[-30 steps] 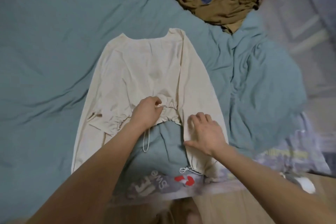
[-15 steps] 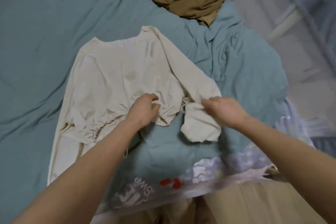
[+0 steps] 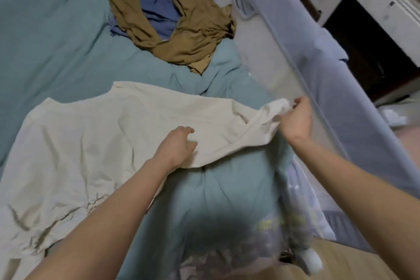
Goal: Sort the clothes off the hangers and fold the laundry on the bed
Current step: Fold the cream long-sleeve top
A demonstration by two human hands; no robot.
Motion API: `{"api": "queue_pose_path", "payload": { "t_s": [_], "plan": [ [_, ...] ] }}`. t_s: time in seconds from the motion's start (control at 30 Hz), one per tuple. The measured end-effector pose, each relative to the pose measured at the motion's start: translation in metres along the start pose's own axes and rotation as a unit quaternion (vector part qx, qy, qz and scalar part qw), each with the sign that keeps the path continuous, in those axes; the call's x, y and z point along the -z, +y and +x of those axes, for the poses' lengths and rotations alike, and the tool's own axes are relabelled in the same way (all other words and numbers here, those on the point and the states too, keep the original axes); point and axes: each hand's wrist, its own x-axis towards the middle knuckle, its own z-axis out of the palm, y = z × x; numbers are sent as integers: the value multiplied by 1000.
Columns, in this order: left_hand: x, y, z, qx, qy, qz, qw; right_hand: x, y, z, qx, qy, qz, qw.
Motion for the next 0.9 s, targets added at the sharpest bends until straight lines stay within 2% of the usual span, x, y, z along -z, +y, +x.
{"api": "queue_pose_path", "payload": {
  "t_s": [0.07, 0.1, 0.13, 0.17, 0.2, 0.23, 0.27, 0.33, 0.4, 0.47, 0.57, 0.6, 0.67, 0.77, 0.9],
  "plan": [
    [-15, 8, 7, -10, -32, 13, 999, 1, 3, -16, 185, 5, -41, 982],
    [-24, 10, 10, -17, -53, 31, 998, -4, 8, -22, 279, -52, -87, 955],
    [-34, 11, 13, -25, -77, 52, 995, -9, 14, -25, 361, -140, -167, 907],
    [-44, 11, 14, -31, -103, 76, 991, -15, 23, -25, 409, -236, -272, 838],
    [-53, 9, 16, -36, -128, 103, 986, -21, 33, -27, 426, -309, -369, 766],
    [-63, 8, 17, -44, -153, 135, 978, -27, 45, -28, 417, -357, -435, 714],
    [-72, 6, 16, -52, -180, 169, 968, -30, 58, -28, 373, -386, -477, 696],
    [-87, 3, 14, -64, -234, 213, 947, -29, 85, -25, 241, -402, -525, 710],
    [-93, 3, 11, -79, -265, 206, 939, -17, 99, -25, 168, -410, -555, 705],
    [-90, 2, 8, -88, -236, 155, 955, -11, 93, -30, 190, -379, -541, 726],
    [-67, -11, -8, -46, -98, 29, 994, -14, 43, -52, 286, -275, -460, 794],
    [-57, -21, -18, -26, -48, -4, 998, -21, 24, -65, 309, -265, -411, 816],
    [-36, -50, -44, 13, 26, -31, 999, -43, -12, -99, 329, -299, -306, 842],
    [-12, -113, -92, 72, 84, -12, 994, -84, -50, -159, 353, -374, -208, 832],
    [-4, -199, -149, 134, 111, 19, 984, -134, -71, -233, 413, -384, -185, 805]
  ]
}}
